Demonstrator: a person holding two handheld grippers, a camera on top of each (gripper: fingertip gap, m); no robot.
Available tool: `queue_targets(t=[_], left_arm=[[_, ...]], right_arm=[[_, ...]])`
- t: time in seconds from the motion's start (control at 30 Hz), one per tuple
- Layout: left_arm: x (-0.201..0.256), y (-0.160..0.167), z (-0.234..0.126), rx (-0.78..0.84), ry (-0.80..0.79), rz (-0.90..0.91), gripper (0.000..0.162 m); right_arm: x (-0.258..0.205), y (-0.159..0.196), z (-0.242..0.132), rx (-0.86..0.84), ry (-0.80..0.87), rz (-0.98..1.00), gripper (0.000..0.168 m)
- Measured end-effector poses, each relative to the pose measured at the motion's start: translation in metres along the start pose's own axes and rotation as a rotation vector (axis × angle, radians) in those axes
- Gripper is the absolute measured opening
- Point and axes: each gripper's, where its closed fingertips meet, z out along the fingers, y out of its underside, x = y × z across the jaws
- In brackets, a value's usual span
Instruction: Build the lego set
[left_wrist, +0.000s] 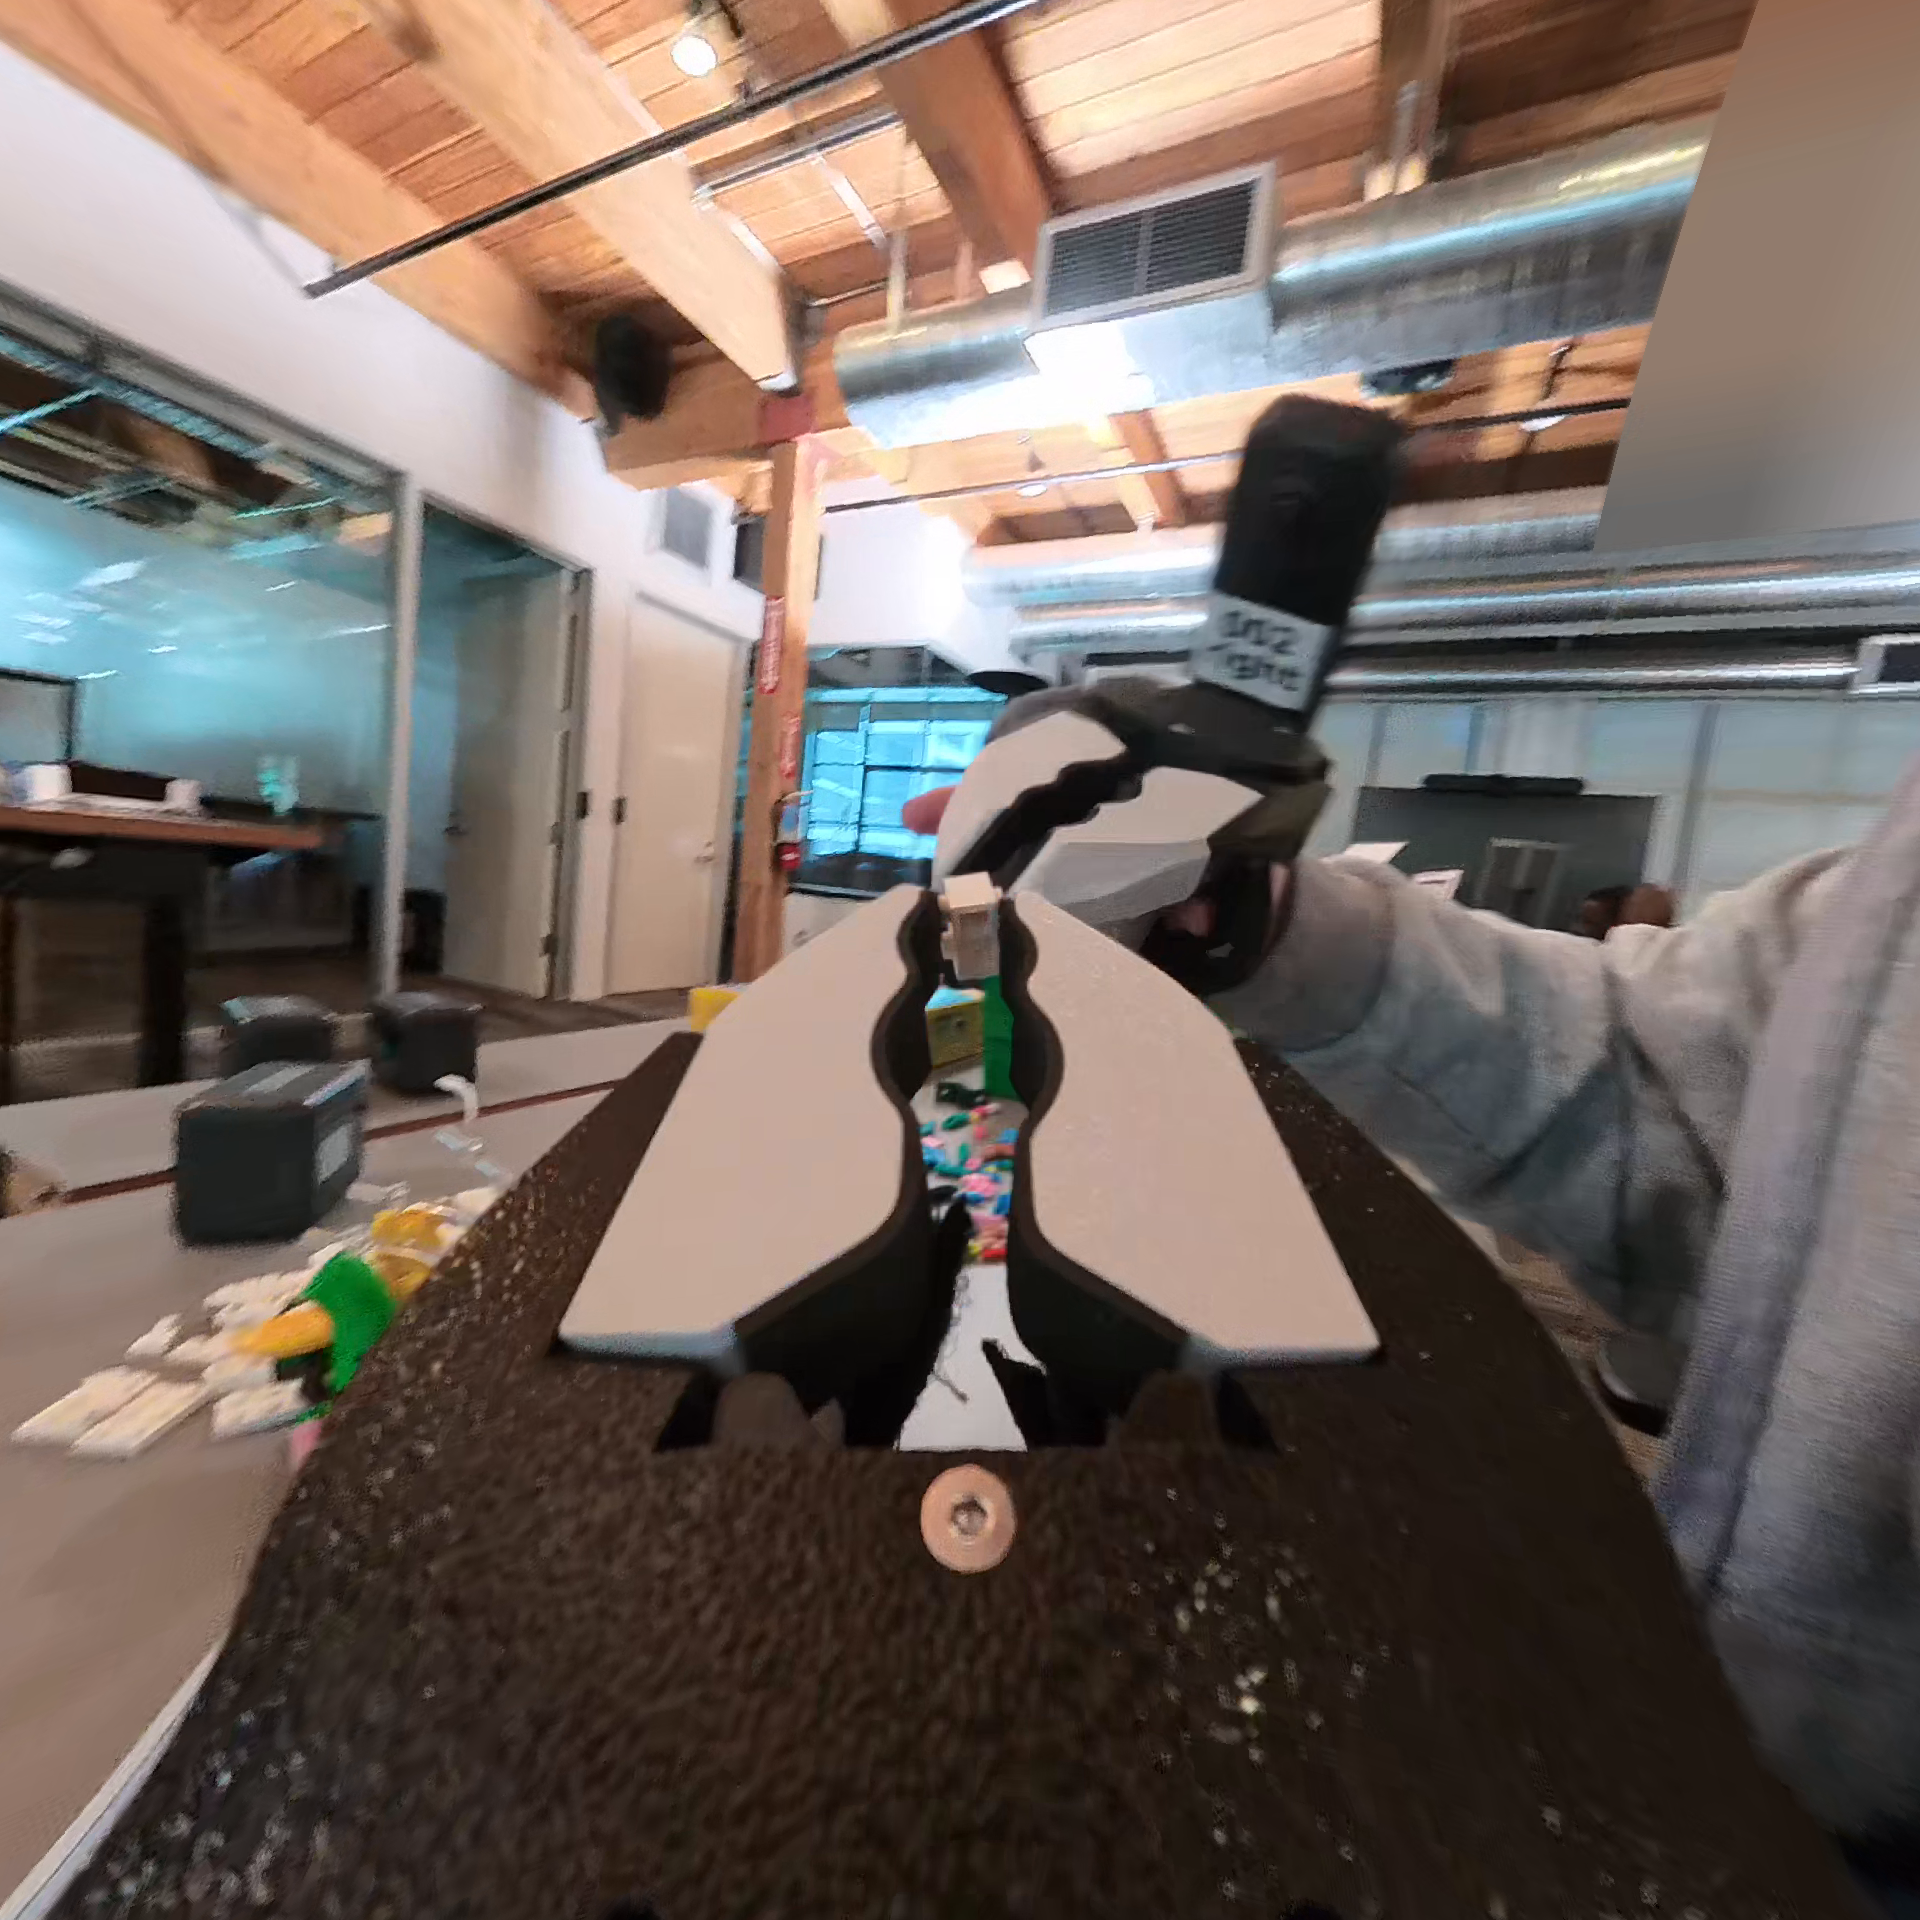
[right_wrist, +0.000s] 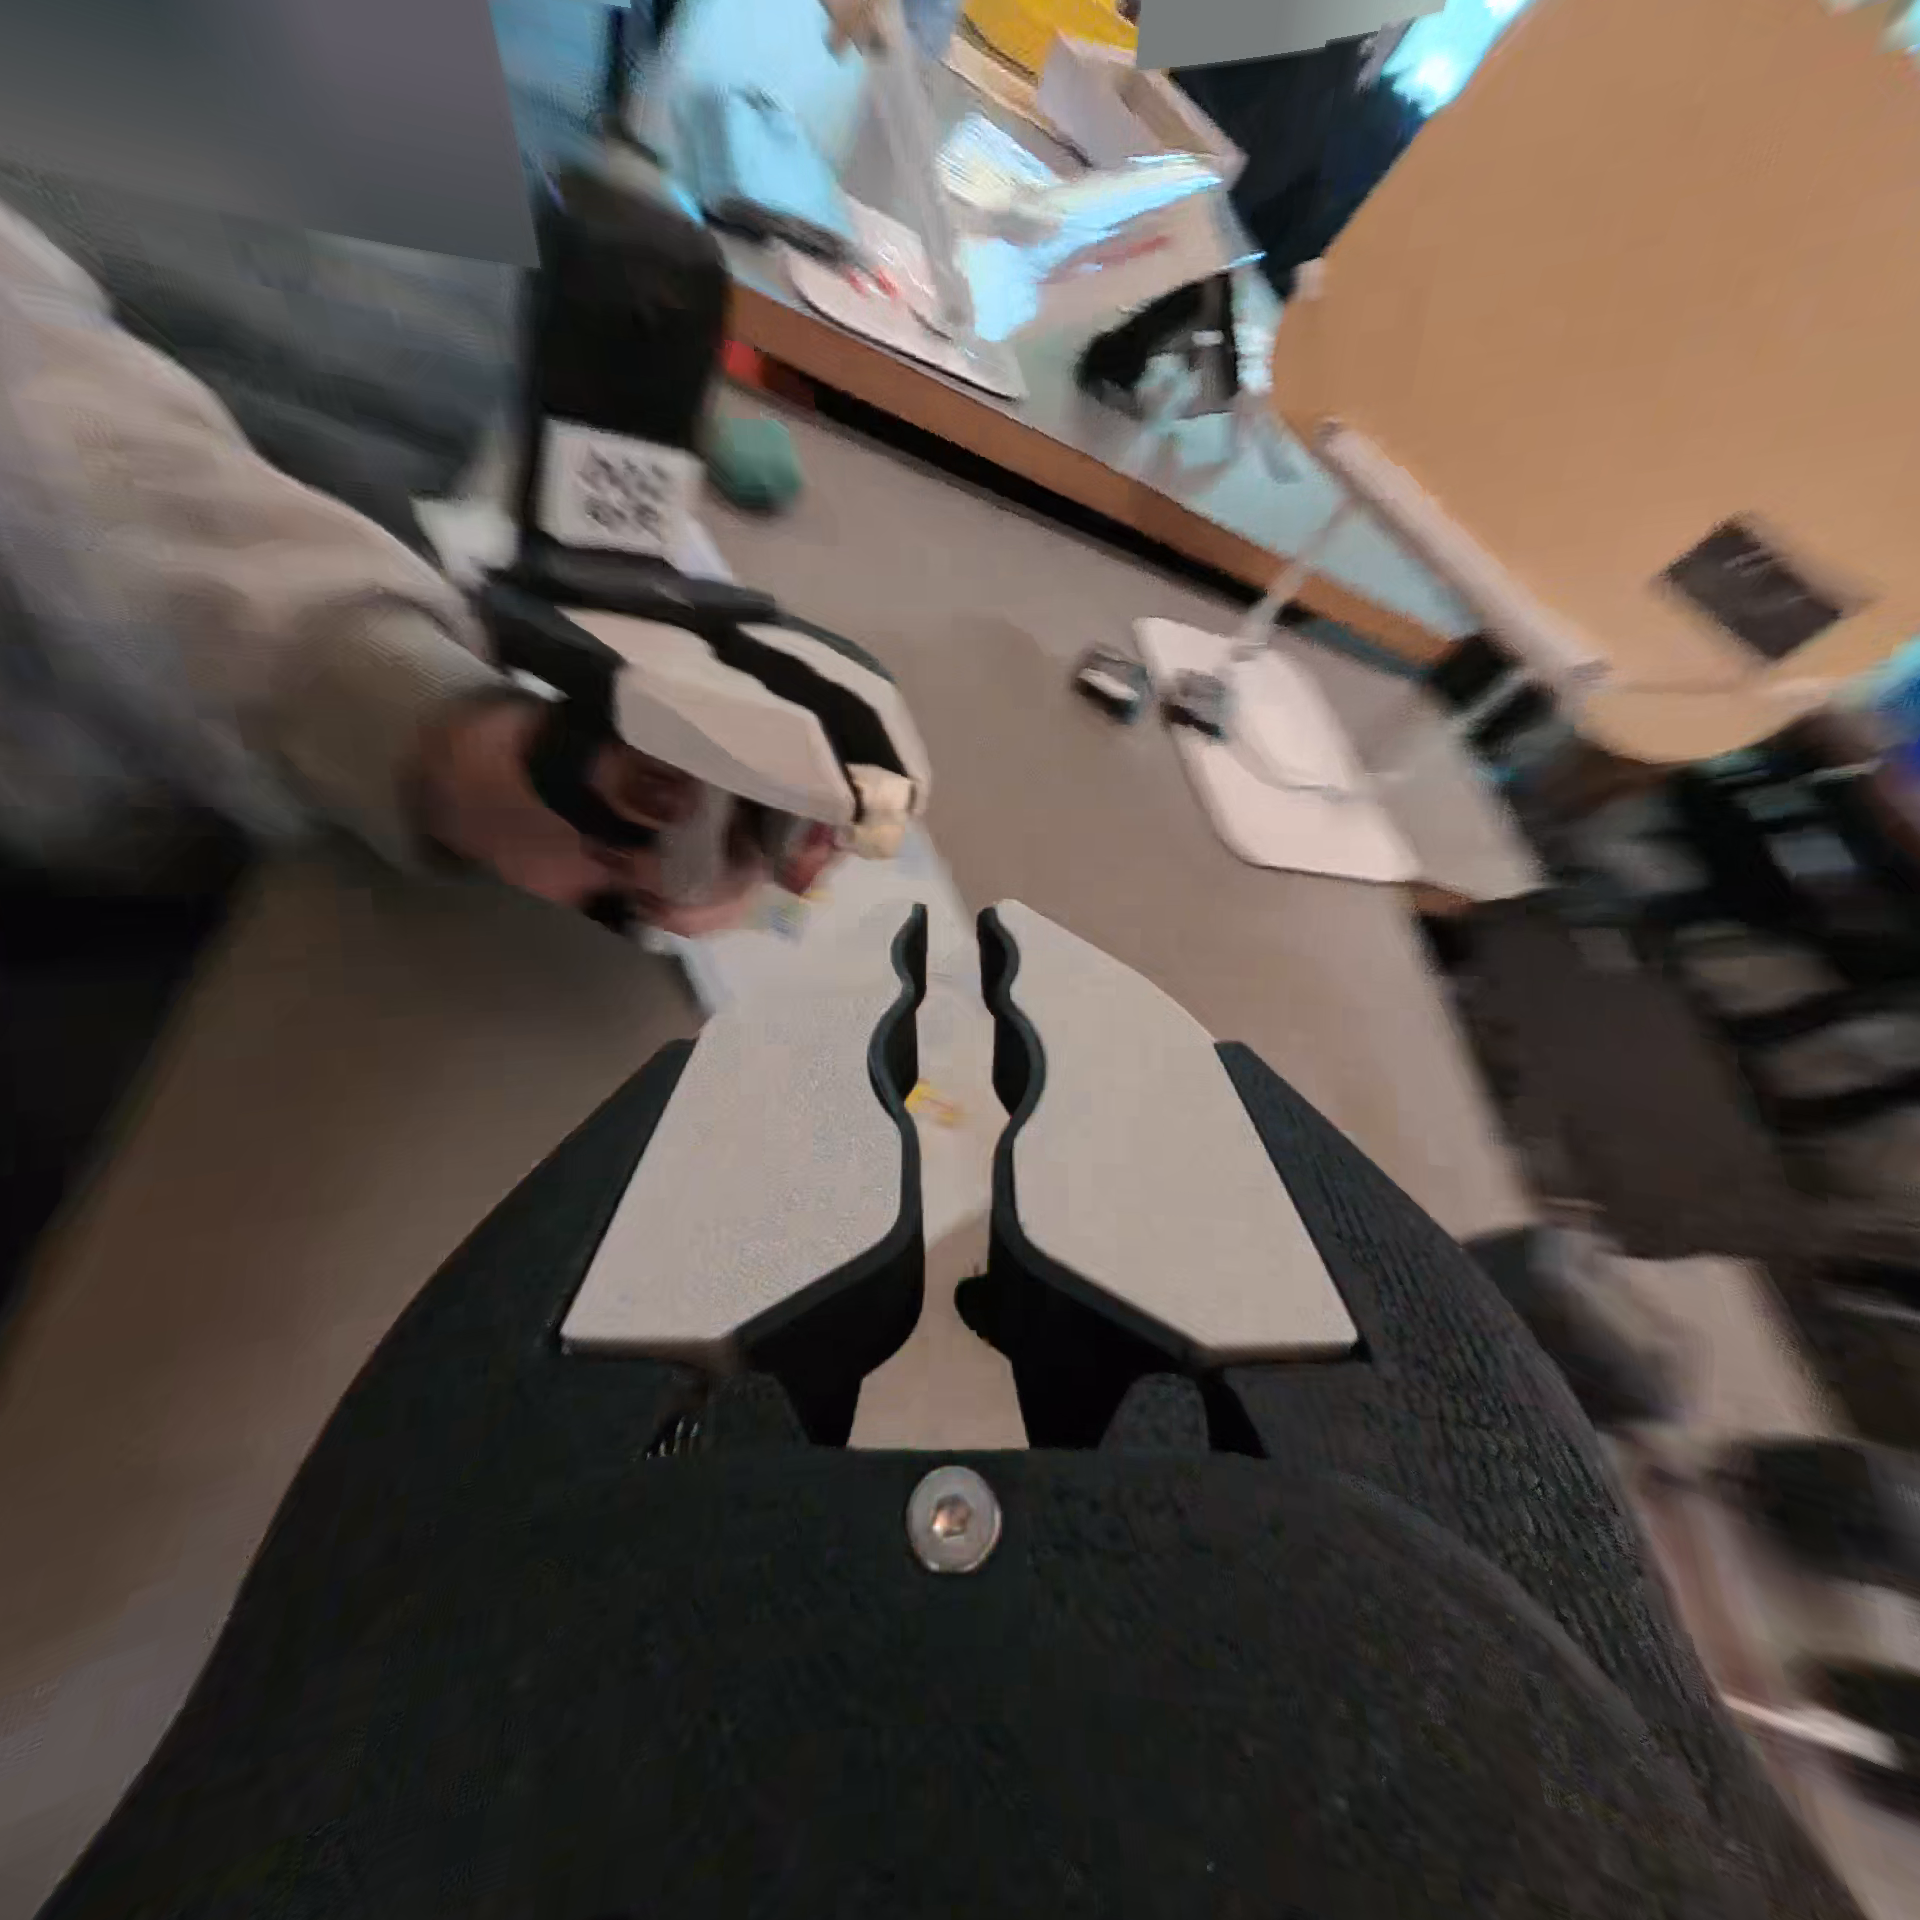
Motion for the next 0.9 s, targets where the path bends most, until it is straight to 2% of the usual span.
queue_targets(t=[0.13, 0.3, 0.5, 0.6, 0.73, 0.9], left_arm=[[0.013, -0.008, -0.002, 0.057, 0.130, -0.062, 0.010], [0.028, -0.011, -0.003, 0.087, 0.245, -0.116, 0.010], [0.033, -0.010, -0.003, 0.087, 0.273, -0.114, 0.010], [0.030, -0.007, -0.003, 0.080, 0.262, -0.119, 0.010], [0.030, -0.006, -0.003, 0.080, 0.261, -0.116, 0.010], [0.031, -0.005, -0.003, 0.081, 0.274, -0.126, 0.010]], right_arm=[[-0.016, -0.010, -0.002, 0.062, -0.202, 0.265, 0.013], [-0.031, -0.017, 0.001, 0.119, -0.338, 0.392, 0.014], [-0.038, -0.018, 0.003, 0.127, -0.386, 0.418, 0.014], [-0.039, -0.017, 0.003, 0.135, -0.387, 0.411, 0.008], [-0.041, -0.018, 0.003, 0.158, -0.416, 0.442, 0.013], [-0.041, -0.017, 0.003, 0.172, -0.418, 0.467, 0.010]])
